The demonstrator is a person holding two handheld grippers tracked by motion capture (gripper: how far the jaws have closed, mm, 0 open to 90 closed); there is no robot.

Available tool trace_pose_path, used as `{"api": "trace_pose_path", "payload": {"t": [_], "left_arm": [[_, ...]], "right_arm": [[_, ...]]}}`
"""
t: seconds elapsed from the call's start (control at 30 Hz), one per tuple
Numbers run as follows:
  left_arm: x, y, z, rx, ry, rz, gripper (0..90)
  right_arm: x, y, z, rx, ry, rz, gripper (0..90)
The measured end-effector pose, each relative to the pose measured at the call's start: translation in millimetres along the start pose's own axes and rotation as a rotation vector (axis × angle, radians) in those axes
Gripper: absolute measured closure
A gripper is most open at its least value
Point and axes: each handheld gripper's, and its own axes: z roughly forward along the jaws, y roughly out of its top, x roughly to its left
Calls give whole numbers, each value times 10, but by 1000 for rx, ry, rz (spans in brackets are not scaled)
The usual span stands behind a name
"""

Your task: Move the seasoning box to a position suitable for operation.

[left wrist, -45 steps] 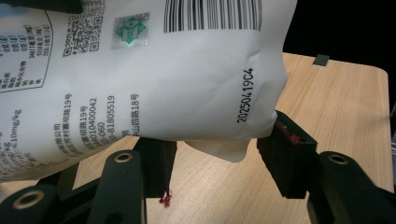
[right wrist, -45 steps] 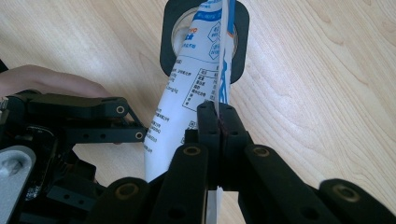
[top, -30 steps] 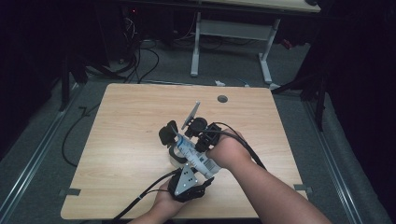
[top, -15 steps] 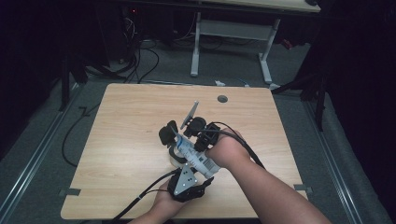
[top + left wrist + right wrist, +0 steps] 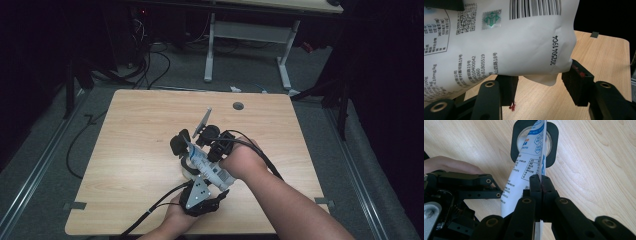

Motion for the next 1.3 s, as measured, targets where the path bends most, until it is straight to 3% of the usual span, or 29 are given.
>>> {"api": "trace_pose_path", "payload": {"t": [1.3], "left_arm": [[24,47,16,-8,6,-10,483]], "right_arm": [[-41,31,-25,-7,-10,-5,900]]}}
